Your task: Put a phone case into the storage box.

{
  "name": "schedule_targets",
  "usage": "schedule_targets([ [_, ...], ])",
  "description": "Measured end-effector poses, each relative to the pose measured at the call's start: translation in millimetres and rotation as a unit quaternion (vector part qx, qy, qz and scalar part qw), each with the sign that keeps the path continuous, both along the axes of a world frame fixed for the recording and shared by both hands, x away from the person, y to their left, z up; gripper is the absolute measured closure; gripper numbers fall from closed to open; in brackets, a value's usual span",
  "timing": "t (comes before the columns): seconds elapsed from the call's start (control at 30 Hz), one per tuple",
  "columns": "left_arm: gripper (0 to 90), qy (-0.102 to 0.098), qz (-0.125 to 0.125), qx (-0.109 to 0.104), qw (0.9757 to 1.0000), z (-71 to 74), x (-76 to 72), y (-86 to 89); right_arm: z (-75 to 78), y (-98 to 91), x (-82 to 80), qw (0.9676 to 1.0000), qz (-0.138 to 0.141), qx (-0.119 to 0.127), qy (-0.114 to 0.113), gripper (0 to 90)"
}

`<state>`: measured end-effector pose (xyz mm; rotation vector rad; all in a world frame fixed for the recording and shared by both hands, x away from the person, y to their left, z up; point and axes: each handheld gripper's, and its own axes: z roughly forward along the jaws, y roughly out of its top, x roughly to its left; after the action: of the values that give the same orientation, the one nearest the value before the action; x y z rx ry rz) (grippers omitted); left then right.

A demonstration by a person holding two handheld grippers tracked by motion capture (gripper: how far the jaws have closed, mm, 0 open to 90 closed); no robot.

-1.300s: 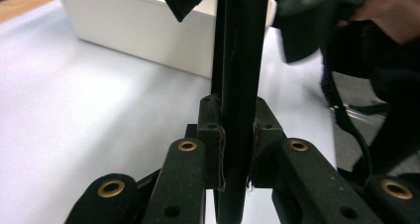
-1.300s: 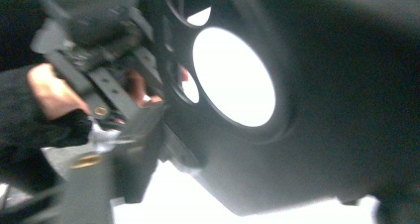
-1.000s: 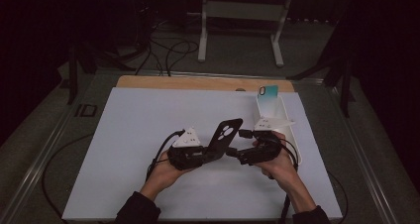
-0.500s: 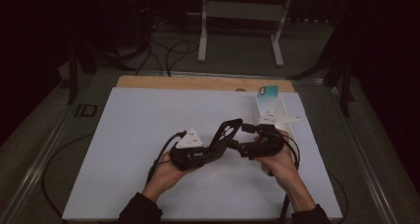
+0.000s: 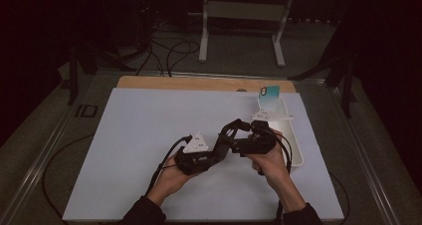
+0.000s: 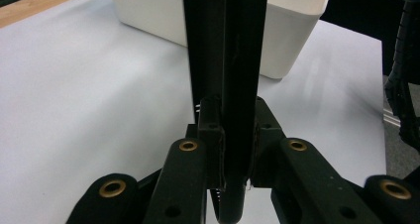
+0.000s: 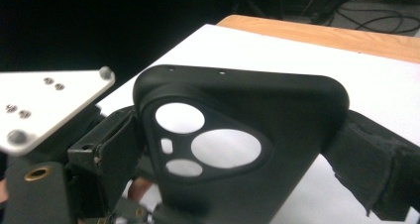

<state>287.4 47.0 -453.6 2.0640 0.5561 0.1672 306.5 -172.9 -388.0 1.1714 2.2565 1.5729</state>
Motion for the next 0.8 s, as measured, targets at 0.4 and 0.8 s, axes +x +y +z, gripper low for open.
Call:
schedule_targets([
  [0.4, 80.6, 0.002, -0.004, -0.010, 0.9999, 1.1, -2.7, -4.6, 0.6, 11.0, -4.7, 0.9991, -0.031, -0.011, -0.027, 14.3],
  [0.8, 78.8, 0.001, -0.001, -0.010, 0.9999, 0.7, -3.4, -5.0, 0.5, 8.7, -4.5, 0.9992, -0.025, -0.009, -0.028, 15.2],
])
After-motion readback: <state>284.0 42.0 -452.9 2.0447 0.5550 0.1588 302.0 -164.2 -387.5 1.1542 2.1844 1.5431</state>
